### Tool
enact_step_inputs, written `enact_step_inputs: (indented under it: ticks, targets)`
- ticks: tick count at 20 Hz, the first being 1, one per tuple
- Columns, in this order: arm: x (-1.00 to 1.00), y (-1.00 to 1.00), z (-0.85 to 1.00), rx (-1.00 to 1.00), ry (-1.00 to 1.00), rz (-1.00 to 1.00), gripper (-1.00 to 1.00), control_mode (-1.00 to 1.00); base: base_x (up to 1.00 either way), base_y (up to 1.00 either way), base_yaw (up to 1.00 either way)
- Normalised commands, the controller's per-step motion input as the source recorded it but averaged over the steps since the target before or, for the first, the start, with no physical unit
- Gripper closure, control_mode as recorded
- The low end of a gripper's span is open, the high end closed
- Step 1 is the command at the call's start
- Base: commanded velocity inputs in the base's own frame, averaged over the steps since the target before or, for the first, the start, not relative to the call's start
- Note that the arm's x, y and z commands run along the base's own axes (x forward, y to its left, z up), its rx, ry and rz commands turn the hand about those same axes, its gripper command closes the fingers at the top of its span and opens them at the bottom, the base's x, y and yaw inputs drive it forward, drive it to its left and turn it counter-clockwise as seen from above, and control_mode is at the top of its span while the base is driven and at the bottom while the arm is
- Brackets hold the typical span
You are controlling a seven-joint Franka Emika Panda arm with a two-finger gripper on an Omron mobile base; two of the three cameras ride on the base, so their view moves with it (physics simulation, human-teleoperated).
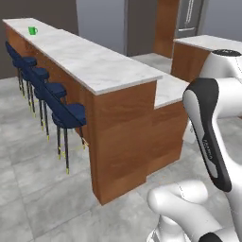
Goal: Pick up the marshmallow and place it in the cup of hot chocolate on the dining counter.
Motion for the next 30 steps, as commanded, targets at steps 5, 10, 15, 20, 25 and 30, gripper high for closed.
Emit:
enact_step_inputs:
  ticks: [5,10,15,20,25,30]
  targets:
    - [0.00,0.00,0.00,0.00,0.00,0.00,1.00,1.00,-0.02,1.00,-0.36]
    - [0.00,0.00,0.00,0.00,0.00,0.00,1.00,1.00,0.04,1.00,-0.43]
    - [0.00,0.00,0.00,0.00,0.00,0.00,1.00,1.00,0.04,1.00,-0.42]
    - [0.00,0.00,0.00,0.00,0.00,0.00,1.00,1.00,0.03,1.00,-0.42]
    - [0.00,0.00,0.00,0.00,0.00,0.00,1.00,1.00,0.00,1.00,-0.33]
    - [0.00,0.00,0.00,0.00,0.00,0.00,1.00,1.00,0.07,1.00,-0.29]
